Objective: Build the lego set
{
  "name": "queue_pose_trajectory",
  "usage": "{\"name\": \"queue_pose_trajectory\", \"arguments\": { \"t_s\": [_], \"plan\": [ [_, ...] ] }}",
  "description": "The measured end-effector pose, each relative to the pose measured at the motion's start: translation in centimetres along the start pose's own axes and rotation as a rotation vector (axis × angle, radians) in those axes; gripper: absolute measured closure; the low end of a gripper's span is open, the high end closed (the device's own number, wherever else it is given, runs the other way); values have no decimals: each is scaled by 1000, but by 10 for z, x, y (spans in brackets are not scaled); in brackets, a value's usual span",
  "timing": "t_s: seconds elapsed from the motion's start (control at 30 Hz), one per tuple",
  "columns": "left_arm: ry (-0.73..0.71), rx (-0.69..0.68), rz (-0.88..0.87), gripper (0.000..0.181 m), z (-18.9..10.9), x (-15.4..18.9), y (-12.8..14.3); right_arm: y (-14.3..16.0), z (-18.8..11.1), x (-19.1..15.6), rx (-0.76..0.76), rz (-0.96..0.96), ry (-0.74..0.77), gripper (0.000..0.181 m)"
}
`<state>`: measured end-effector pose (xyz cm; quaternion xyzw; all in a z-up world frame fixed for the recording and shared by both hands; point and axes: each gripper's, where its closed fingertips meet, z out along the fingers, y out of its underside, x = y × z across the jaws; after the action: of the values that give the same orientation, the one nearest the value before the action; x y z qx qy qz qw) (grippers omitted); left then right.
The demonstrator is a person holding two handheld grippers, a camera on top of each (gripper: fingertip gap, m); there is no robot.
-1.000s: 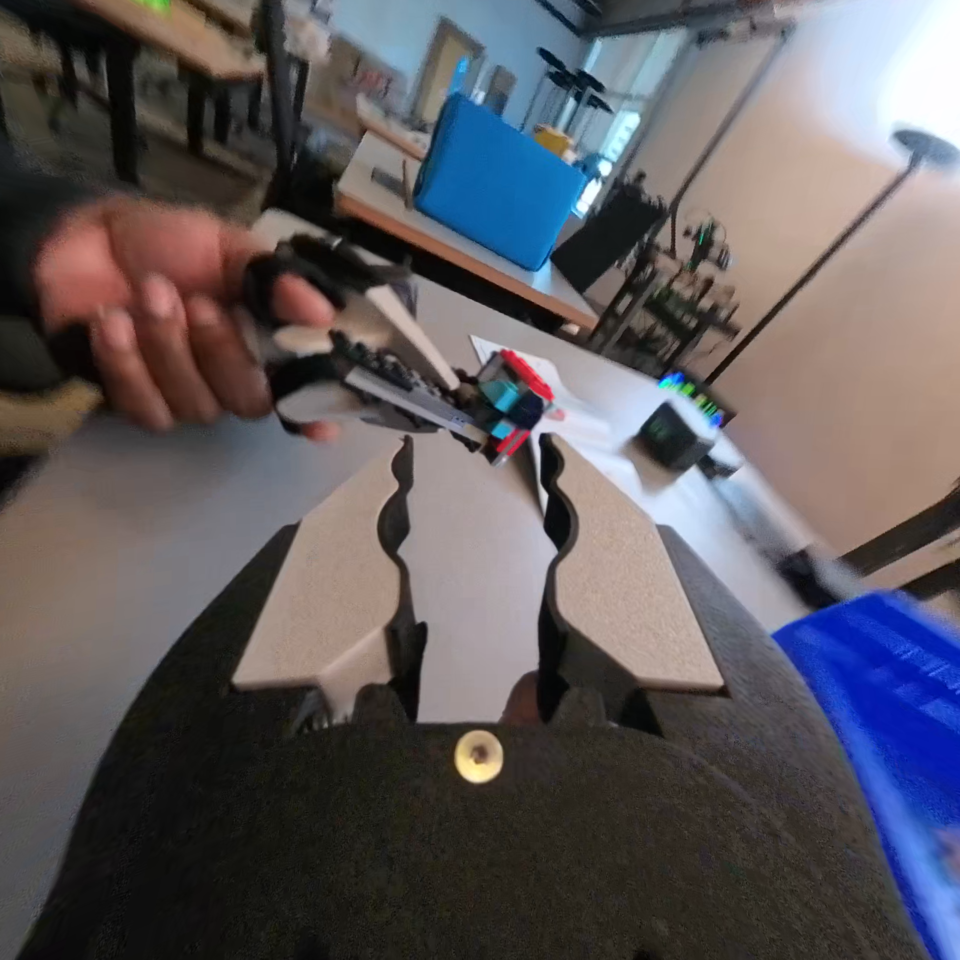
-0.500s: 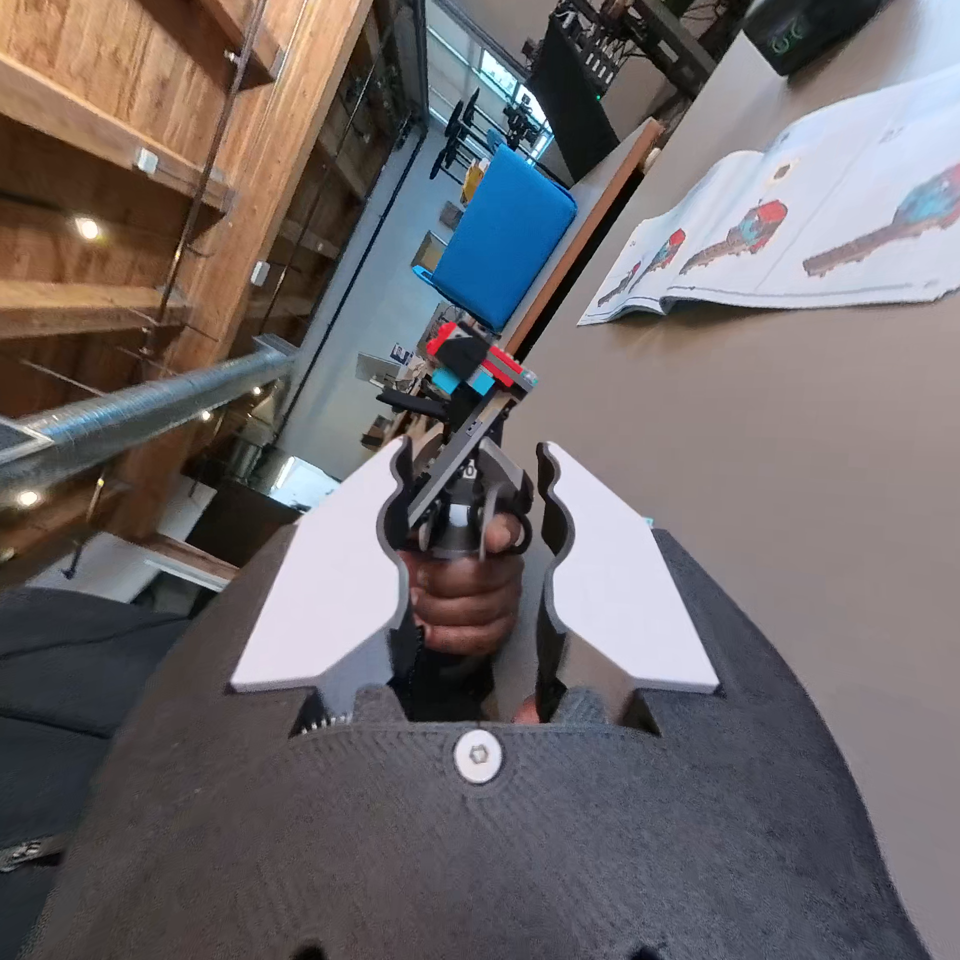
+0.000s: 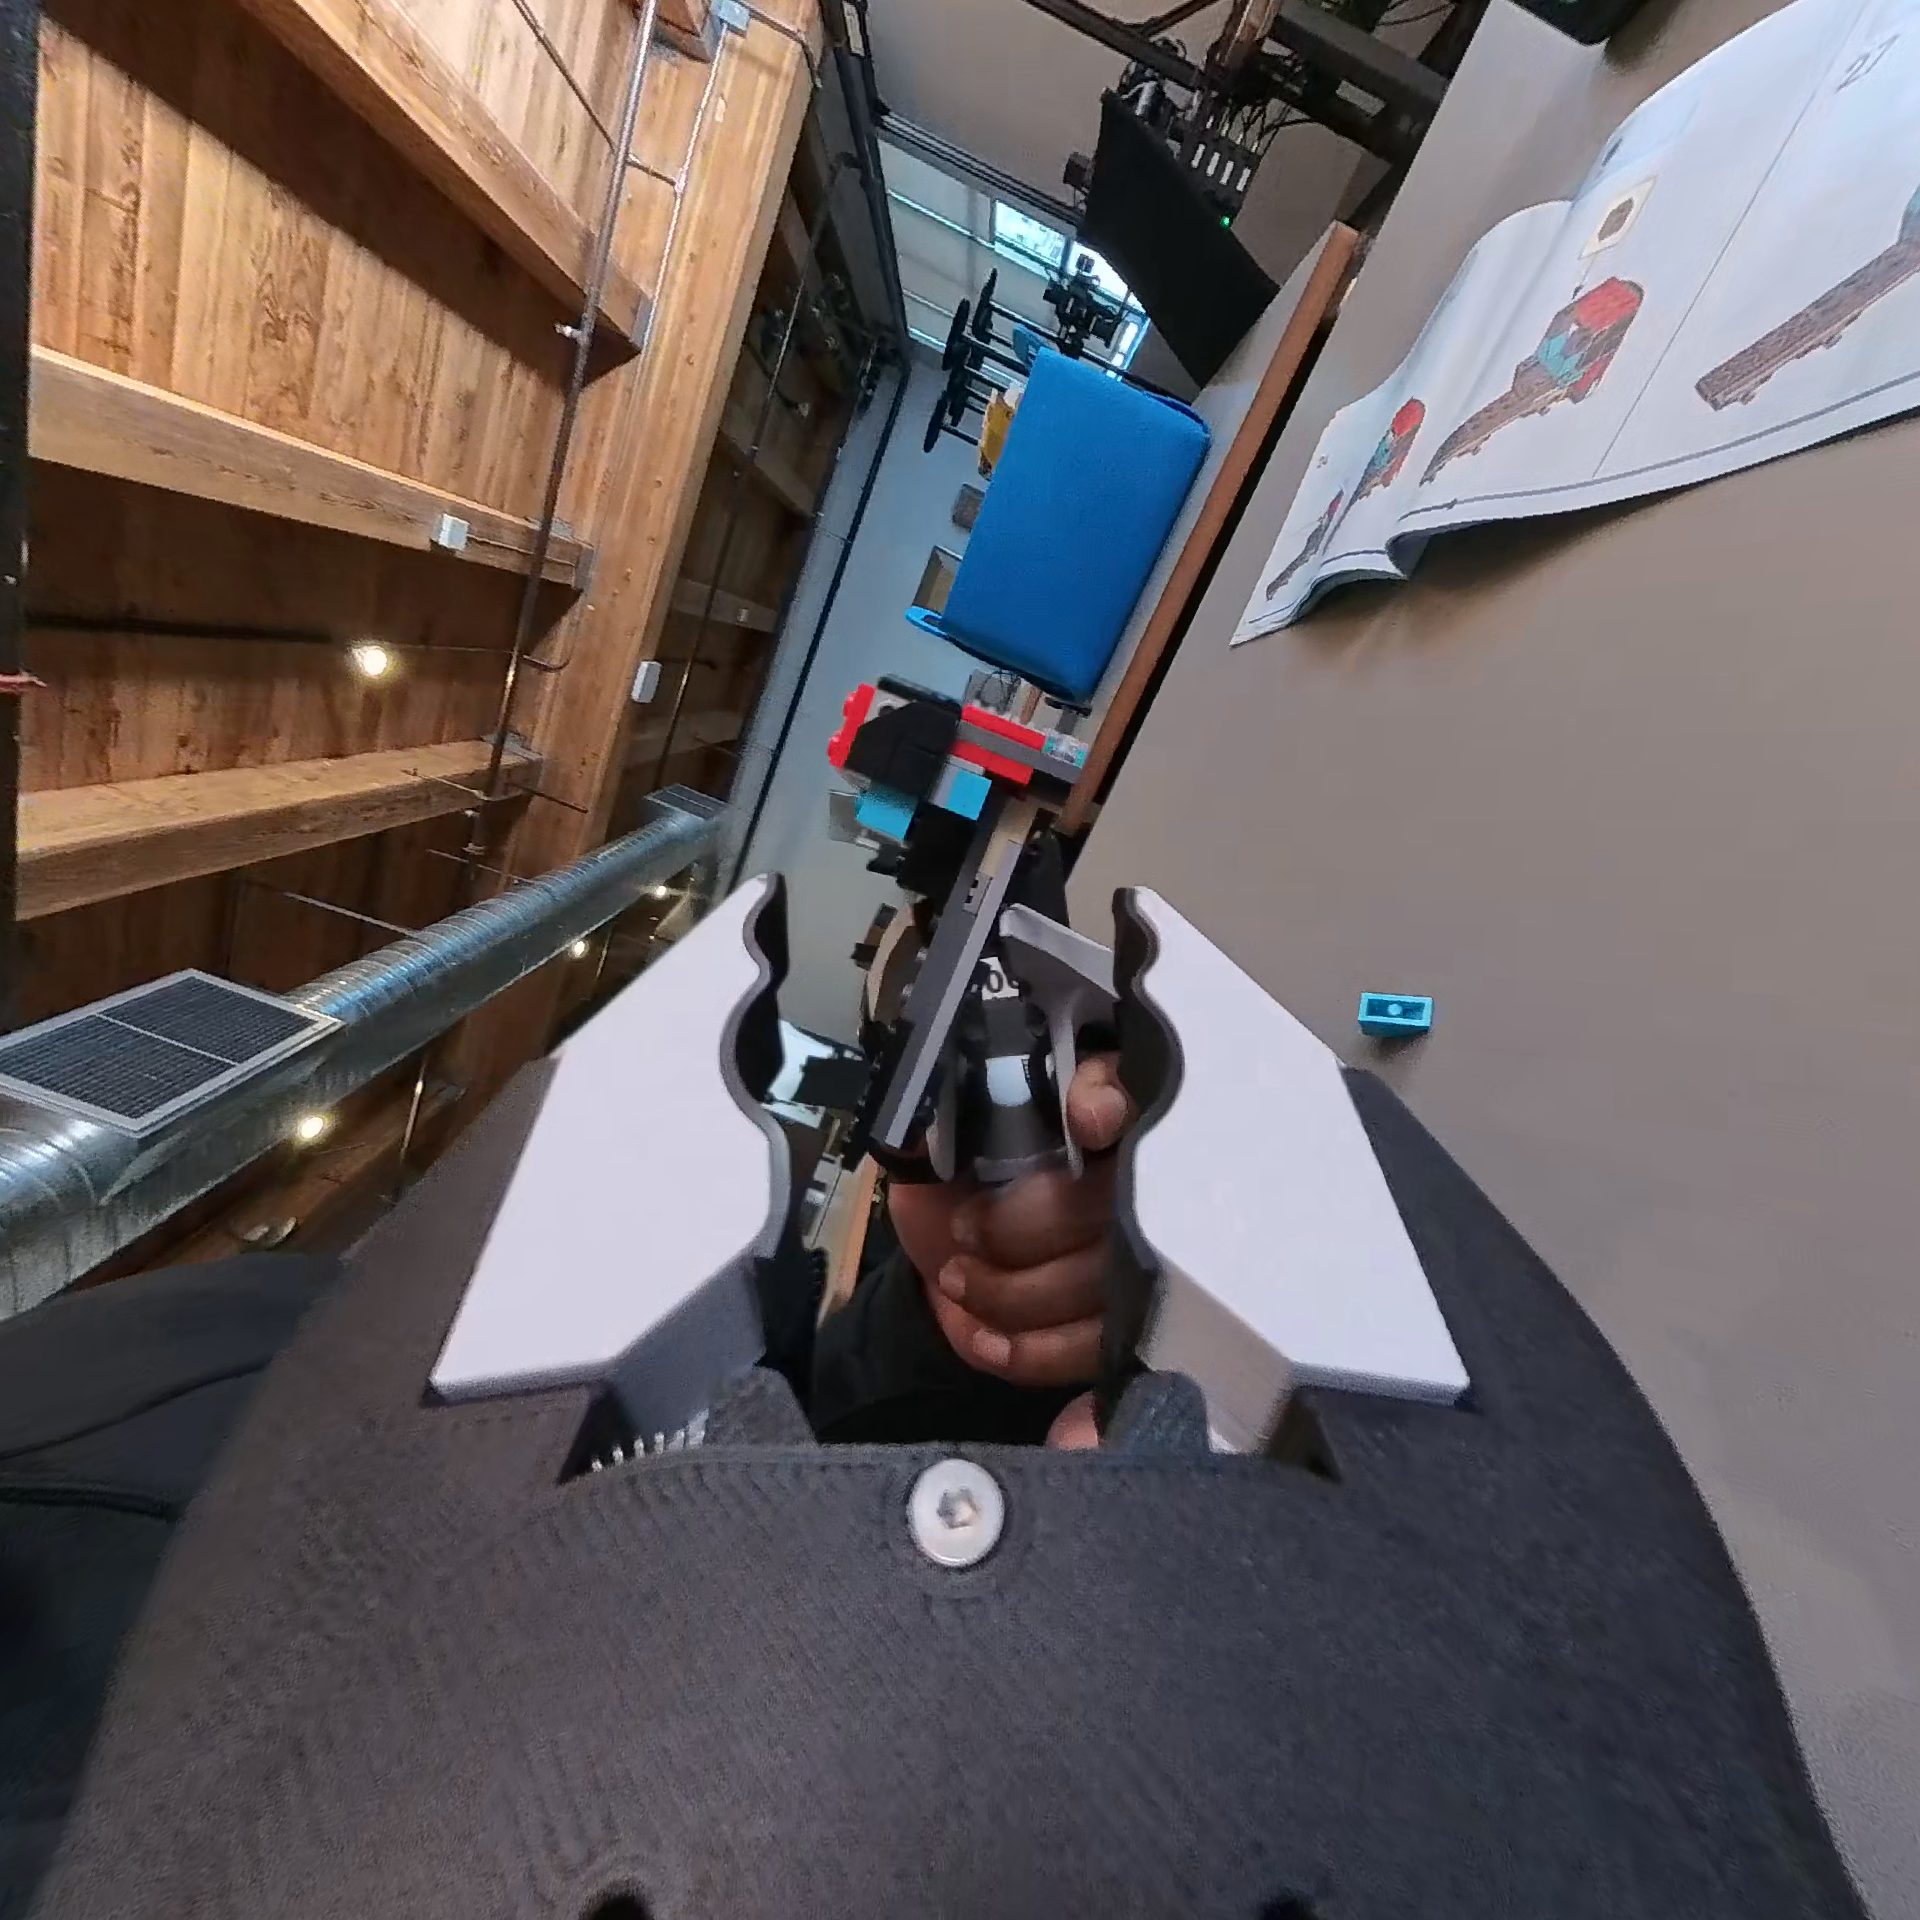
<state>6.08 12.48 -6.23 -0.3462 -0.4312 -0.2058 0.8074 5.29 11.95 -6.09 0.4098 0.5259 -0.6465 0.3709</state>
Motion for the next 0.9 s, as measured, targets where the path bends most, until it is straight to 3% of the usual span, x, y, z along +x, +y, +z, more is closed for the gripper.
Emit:
{"name": "queue_pose_trajectory", "arguments": {
  "t_s": [0.67, 0.9],
  "plan": [
    [-91, -66, 177, 166, 7, -5, 6, -10, -4, 2, 47, 86, -52, 130],
    [-104, -85, 193, 167, 8, -5, 11, -9, -3, 3, 60, 98, -59, 144]
  ]
}}
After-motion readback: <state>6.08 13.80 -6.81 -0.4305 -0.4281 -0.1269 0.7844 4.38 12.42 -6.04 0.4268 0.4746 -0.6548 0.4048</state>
